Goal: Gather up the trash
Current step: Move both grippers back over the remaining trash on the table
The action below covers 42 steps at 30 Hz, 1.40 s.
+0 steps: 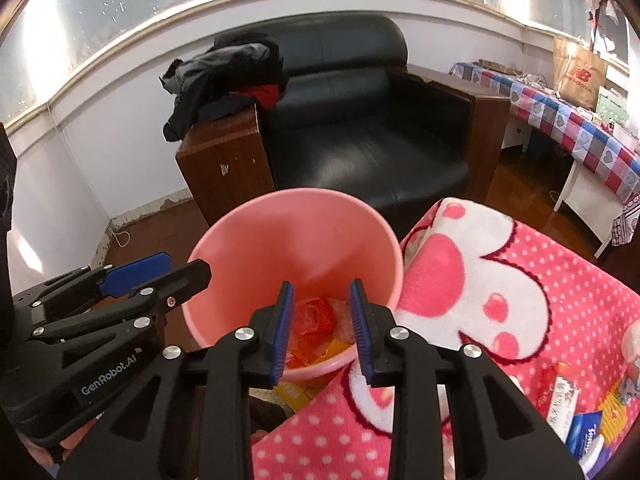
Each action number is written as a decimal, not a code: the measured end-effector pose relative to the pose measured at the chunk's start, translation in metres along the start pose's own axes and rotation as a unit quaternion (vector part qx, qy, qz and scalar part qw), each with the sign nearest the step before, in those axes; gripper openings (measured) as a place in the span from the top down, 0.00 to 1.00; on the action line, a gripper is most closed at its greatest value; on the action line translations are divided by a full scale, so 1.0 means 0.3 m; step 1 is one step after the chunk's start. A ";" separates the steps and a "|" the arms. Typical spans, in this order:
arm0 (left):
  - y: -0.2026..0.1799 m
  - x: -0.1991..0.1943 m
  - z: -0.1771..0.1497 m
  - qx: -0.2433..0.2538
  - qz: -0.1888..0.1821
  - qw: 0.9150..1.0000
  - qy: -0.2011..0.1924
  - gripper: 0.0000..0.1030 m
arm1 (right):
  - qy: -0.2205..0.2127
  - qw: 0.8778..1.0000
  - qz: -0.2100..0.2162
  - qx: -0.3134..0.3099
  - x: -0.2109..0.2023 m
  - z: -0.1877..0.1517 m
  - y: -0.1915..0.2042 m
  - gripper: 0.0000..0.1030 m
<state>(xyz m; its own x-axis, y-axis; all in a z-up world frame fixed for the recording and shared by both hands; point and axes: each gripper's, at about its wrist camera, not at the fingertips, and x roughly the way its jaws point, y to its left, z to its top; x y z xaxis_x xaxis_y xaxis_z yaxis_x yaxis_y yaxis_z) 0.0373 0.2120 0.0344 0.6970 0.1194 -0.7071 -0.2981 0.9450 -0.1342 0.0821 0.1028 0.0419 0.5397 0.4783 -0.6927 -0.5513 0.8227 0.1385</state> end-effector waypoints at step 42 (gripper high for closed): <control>-0.622 -0.081 -0.298 0.144 -0.177 0.972 0.049 0.52 | -0.023 0.969 -0.170 0.179 -0.558 -0.547 -0.678 0.71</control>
<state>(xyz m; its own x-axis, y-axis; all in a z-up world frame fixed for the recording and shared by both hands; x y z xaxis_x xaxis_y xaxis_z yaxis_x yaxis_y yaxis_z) 0.0178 0.0055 0.0147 0.6526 -0.2449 -0.7170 0.1541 0.9694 -0.1908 -0.0005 -0.1950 0.0133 0.6831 0.1675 -0.7108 -0.0857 0.9850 0.1498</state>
